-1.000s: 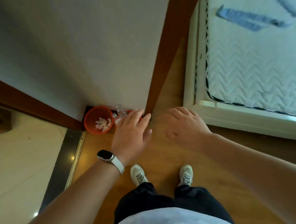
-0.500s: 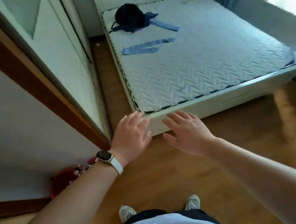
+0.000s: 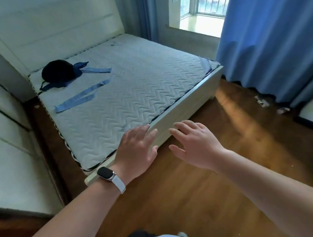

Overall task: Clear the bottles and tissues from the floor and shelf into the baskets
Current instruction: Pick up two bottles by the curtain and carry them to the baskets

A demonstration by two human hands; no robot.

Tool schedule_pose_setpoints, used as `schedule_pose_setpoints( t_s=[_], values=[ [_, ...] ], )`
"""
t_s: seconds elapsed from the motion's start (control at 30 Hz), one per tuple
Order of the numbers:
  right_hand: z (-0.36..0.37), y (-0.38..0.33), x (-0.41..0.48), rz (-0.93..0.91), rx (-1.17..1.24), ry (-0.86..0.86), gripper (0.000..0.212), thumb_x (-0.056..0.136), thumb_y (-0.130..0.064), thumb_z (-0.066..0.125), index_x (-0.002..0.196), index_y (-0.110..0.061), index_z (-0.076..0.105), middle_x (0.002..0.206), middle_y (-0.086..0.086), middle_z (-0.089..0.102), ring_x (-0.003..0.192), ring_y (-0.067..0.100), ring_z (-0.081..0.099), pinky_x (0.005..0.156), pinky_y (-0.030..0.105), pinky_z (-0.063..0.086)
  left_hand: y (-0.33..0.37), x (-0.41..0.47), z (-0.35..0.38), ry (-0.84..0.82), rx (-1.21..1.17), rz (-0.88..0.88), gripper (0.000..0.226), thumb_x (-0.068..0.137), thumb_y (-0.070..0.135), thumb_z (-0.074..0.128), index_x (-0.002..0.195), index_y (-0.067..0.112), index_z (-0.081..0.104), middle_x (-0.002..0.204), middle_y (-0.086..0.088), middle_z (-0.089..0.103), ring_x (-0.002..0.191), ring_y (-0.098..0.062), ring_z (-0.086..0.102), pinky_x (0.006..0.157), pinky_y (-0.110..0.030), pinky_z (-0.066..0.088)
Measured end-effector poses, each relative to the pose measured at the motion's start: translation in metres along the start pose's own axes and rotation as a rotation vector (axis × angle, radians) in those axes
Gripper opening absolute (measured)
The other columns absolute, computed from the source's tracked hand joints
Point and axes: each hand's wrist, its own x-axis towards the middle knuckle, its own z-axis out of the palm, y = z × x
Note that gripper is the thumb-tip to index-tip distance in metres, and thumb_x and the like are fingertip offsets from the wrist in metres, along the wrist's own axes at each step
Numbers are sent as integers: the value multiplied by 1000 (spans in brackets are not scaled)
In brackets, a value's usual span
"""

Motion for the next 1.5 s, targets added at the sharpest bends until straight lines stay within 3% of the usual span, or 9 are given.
schedule_pose_setpoints(
  t_s=[0.43, 0.77, 1.0, 1.17, 1.5],
  values=[
    [-17, 183, -41, 407, -36, 182, 52, 84, -49, 57, 123, -14, 64, 128, 9, 60, 119, 30, 54, 93, 43, 43, 110, 187, 89, -23, -129, 313, 51, 88, 37, 66, 135, 19, 58, 140, -8, 55, 131, -30, 49, 108, -48, 36],
    [-22, 364, -12, 683, -96, 43, 56, 93, -56, 39, 133, -20, 56, 138, 4, 53, 128, 24, 44, 101, 43, 38, 185, 390, 193, -86, -258, 503, 51, 92, 40, 61, 137, 19, 55, 142, -8, 53, 134, -30, 46, 109, -50, 38],
    [-43, 480, 4, 830, -117, 43, 55, 94, -54, 38, 131, -19, 57, 136, 6, 54, 126, 24, 46, 99, 41, 40, 239, 522, 235, -127, -305, 619, 50, 93, 42, 56, 139, 22, 51, 145, -5, 50, 137, -27, 42, 112, -49, 34],
    [-42, 547, -12, 951, -91, 37, 56, 96, -54, 36, 139, -21, 49, 144, 2, 45, 133, 20, 36, 105, 38, 31, 291, 579, 264, -130, -334, 718, 50, 90, 41, 61, 136, 22, 53, 142, -6, 53, 134, -28, 45, 110, -47, 35],
    [-12, 759, -30, 995, -3, 56, 58, 96, -54, 34, 141, -20, 45, 146, 4, 43, 134, 22, 33, 106, 40, 31, 419, 716, 349, -187, -290, 718, 50, 91, 41, 60, 136, 21, 55, 142, -5, 53, 134, -28, 45, 109, -50, 38]
  ],
)
